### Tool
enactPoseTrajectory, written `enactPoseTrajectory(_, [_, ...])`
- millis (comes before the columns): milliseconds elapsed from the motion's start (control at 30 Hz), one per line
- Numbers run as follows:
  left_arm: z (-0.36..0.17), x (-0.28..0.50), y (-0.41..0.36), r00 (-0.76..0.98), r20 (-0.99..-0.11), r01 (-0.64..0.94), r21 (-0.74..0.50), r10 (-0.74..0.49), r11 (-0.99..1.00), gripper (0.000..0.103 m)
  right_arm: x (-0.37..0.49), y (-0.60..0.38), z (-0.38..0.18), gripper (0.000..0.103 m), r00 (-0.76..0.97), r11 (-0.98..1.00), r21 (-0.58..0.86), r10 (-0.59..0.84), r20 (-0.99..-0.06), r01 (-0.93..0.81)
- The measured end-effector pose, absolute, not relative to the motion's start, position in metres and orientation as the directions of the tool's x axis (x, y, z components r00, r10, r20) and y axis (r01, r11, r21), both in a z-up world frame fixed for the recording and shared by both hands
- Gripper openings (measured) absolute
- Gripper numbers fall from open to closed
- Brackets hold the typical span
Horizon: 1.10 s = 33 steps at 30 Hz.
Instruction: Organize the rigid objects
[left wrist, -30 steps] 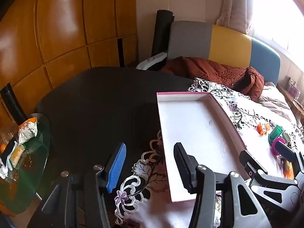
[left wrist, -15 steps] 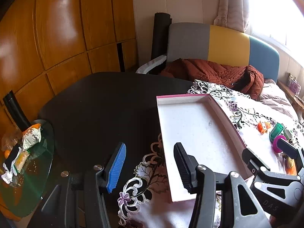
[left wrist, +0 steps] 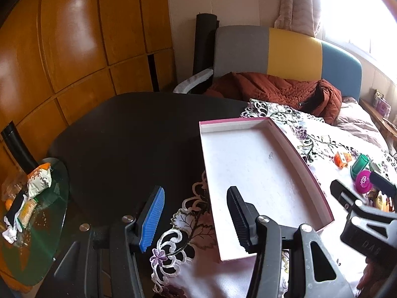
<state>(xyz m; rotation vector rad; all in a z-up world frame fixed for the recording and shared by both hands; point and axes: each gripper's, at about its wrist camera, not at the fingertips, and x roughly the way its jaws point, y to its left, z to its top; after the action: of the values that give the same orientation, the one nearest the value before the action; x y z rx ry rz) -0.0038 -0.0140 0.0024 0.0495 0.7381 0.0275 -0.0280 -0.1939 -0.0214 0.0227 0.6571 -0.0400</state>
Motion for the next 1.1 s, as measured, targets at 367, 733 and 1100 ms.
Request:
enactPoseTrajectory(367, [-0.003, 0.004, -0.029, 0.674, -0.723, 0.190, -0.030, -0.152, 0.981, 0.053, -0.027, -0.256, 0.000, 0.103, 0.810, 0.991, 0.013, -0.103, -0.578, 0.135])
enactPoseTrajectory(733, [-0.002, 0.009, -0.075, 0.587, -0.740, 0.362, -0.122, -0.328, 0.924, 0.054, -0.038, -0.362, 0.020, 0.103, 0.809, 0.948, 0.087, -0.212, -0.548, 0.307])
enactPoseTrajectory(1100, [-0.002, 0.026, -0.133, 0.487, -0.753, 0.488, -0.186, -0.443, 0.853, 0.055, -0.057, -0.476, -0.005, 0.103, 0.766, 0.803, 0.290, -0.289, -0.574, 0.520])
